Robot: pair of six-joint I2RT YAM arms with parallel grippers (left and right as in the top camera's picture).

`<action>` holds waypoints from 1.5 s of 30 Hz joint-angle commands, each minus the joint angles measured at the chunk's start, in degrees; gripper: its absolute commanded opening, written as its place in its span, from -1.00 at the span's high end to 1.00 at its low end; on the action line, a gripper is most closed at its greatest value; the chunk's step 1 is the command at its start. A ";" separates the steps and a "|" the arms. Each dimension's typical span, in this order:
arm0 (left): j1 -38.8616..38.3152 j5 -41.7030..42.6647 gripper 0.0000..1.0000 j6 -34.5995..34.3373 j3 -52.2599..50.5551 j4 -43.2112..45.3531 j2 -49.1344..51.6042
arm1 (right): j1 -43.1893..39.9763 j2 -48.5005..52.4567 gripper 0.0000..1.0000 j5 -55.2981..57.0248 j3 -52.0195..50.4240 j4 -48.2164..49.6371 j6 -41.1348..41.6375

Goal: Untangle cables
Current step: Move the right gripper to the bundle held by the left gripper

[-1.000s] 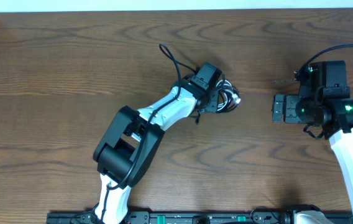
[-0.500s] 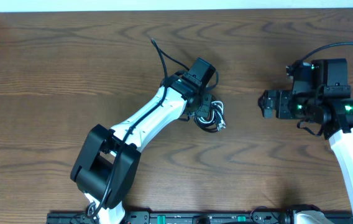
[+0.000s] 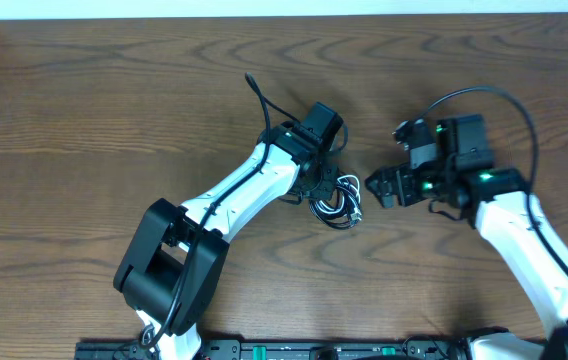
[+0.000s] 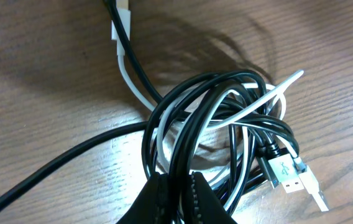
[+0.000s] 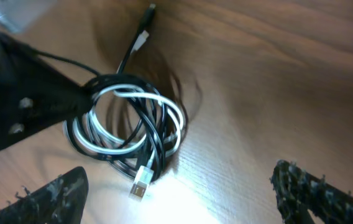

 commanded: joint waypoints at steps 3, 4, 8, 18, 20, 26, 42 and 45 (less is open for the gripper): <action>0.13 0.52 0.84 0.98 -0.50 -0.42 0.33 | 3.54 6.62 -0.76 -0.96 -5.22 11.80 -1.20; 0.13 0.55 0.85 0.98 -0.50 -0.39 0.33 | 3.96 7.85 -0.66 -0.94 -5.42 13.49 -1.22; 0.13 1.40 0.85 1.42 -0.50 -0.42 0.33 | 4.96 12.35 -0.33 -0.98 -5.46 18.95 -1.20; 0.13 1.31 0.85 1.42 -0.50 -0.35 0.33 | 7.96 19.87 -0.21 -5.92 -5.46 23.98 -1.07; 0.13 1.33 0.85 1.42 -0.50 -0.35 0.33 | 8.46 20.02 -0.15 -6.58 -5.46 23.93 -1.07; 0.13 1.33 0.85 1.42 -0.50 -0.35 0.33 | 8.72 20.02 0.18 -7.15 -5.44 23.98 -1.05; 0.13 1.31 0.86 1.40 -0.50 -0.59 0.33 | 7.98 17.35 -0.01 -3.72 -5.16 25.27 0.70; 0.13 1.31 0.85 1.40 -0.50 -0.59 0.33 | 7.98 15.21 -0.03 -3.74 -5.16 25.73 0.70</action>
